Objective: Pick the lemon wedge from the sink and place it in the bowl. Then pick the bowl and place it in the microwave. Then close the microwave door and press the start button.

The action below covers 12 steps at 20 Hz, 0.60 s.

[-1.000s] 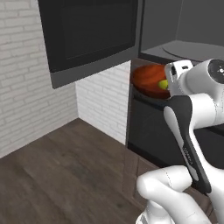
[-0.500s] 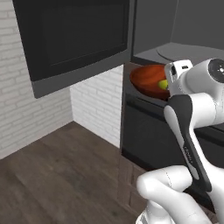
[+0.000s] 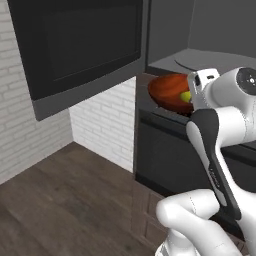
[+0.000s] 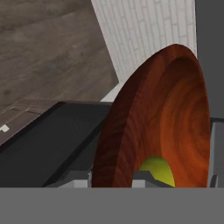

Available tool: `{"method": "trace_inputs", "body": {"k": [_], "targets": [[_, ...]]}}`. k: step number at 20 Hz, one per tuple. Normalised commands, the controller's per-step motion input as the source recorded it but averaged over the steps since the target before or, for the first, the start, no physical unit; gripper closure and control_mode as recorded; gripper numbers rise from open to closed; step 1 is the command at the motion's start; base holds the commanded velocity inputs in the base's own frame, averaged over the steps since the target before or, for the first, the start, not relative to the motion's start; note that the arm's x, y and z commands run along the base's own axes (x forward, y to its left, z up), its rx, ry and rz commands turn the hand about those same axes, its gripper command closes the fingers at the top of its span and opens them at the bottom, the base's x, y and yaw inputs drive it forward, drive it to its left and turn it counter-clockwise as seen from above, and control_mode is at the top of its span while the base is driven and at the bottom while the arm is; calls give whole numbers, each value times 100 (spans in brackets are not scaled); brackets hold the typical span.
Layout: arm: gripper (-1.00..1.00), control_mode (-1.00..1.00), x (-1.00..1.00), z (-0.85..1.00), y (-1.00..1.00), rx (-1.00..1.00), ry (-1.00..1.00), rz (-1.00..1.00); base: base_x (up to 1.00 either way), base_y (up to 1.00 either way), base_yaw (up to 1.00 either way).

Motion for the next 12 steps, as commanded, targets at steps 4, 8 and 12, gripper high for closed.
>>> {"method": "trace_inputs", "body": {"k": [4,8,12], "targets": [[100,100,0,0,0,0,0,0,6,18,-16],[100,100,0,0,0,0,0,0,0,33,-11],[100,100,0,0,0,0,0,0,10,41,-8]]}}
